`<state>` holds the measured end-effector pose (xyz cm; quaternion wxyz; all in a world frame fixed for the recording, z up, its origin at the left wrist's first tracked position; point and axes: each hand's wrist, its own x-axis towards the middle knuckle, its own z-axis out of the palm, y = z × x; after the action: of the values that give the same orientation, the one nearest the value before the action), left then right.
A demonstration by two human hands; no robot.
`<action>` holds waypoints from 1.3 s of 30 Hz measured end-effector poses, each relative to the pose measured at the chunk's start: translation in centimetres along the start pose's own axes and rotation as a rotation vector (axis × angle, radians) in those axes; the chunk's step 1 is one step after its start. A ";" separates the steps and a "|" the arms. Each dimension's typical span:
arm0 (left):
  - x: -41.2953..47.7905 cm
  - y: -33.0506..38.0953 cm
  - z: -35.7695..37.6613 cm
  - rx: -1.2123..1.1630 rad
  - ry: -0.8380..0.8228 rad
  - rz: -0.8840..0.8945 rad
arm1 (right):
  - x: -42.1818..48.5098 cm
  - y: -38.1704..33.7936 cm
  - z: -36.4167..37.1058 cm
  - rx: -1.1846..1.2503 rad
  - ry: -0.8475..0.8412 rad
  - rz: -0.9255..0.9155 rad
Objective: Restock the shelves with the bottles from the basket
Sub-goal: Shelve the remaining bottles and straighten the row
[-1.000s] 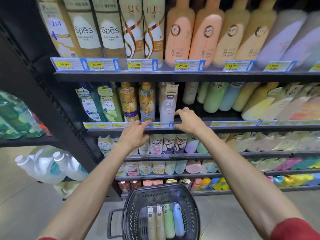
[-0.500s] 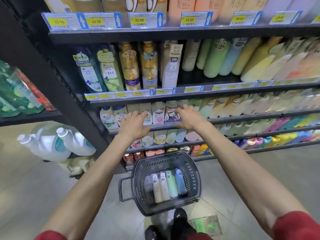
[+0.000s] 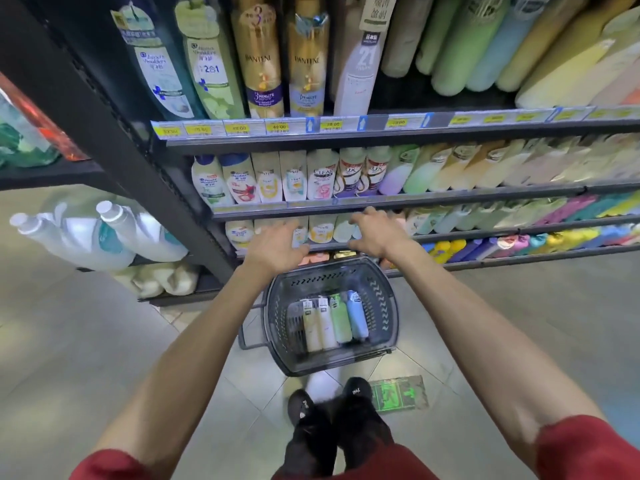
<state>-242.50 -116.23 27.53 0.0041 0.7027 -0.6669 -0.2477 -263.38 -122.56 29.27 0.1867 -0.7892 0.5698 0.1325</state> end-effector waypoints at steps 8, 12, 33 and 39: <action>1.3 -2.7 7.4 -0.126 -0.119 -0.064 | 2.4 2.5 7.0 0.075 -0.119 0.048; 3.4 -3.9 11.8 -0.165 -0.164 -0.070 | 4.4 3.6 11.5 0.094 -0.148 0.056; 16.5 -15.8 48.2 -0.378 -0.330 -0.238 | 20.7 9.9 45.5 0.170 -0.314 0.062; 21.1 -18.0 58.6 -0.453 -0.241 -0.334 | 26.6 11.4 55.0 0.170 -0.276 0.002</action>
<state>-246.65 -115.01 -37.19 0.0410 0.7495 -0.4655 -0.4690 -265.61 -123.83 -32.78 0.3293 -0.7444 0.5485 0.1911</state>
